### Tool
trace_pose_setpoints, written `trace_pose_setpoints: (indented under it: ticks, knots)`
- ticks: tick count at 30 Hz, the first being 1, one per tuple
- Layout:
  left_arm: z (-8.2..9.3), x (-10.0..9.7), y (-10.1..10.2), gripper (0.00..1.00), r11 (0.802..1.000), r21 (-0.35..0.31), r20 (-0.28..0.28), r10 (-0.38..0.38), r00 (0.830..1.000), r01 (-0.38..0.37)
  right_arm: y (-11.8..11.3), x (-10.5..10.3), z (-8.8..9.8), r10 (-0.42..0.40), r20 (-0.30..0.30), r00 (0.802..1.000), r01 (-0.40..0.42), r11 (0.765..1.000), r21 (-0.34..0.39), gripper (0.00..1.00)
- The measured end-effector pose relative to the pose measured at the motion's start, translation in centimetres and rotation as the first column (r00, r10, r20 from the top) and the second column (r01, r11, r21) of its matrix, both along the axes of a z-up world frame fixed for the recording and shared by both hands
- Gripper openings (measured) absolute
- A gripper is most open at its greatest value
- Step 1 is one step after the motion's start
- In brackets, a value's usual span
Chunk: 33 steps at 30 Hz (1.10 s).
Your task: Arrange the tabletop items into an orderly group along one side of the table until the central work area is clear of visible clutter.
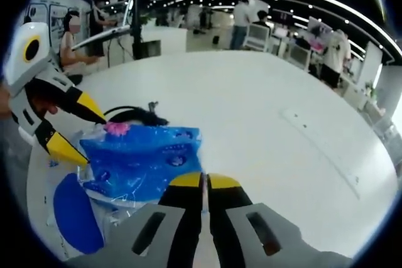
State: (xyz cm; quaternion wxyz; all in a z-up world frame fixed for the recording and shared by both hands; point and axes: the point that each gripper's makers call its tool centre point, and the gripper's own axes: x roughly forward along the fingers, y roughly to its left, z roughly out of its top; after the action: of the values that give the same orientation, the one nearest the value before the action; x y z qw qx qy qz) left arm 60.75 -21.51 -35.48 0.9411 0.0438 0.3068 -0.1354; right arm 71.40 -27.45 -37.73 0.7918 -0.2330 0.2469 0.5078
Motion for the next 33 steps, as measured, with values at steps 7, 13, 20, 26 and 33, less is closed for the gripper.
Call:
trace_pose_setpoints:
  ticks: [7, 13, 20, 26, 33]
  knots:
    - [0.04, 0.14, 0.18, 0.25, 1.000, 0.018, 0.008, -0.010, 1.000, 0.010, -0.06, -0.06, 0.10, -0.004, -0.003, 1.000, 0.004, 1.000, 0.003, 0.02]
    - [0.13, 0.15, 0.20, 0.19, 0.998, 0.047, 0.023, -0.030, 0.999, 0.029, -0.15, -0.08, 0.17, -0.004, -0.001, 1.000, 0.004, 1.000, 0.003, 0.02]
    - [0.20, 0.14, 0.17, 0.15, 0.997, 0.059, 0.034, -0.046, 0.998, 0.044, -0.25, -0.17, 0.30, -0.006, -0.001, 1.000, 0.006, 1.000, 0.006, 0.02]
    - [0.34, 0.12, -0.37, 0.00, 0.997, 0.044, 0.043, -0.062, 0.997, 0.060, -0.17, -0.22, 0.59, -0.005, 0.003, 1.000, 0.005, 1.000, 0.011, 0.02]
    - [0.43, -0.12, -0.46, 0.00, 0.997, 0.045, 0.042, -0.065, 0.997, 0.063, -0.22, -0.30, 1.01, -0.006, 0.013, 1.000, 0.006, 1.000, 0.014, 0.02]
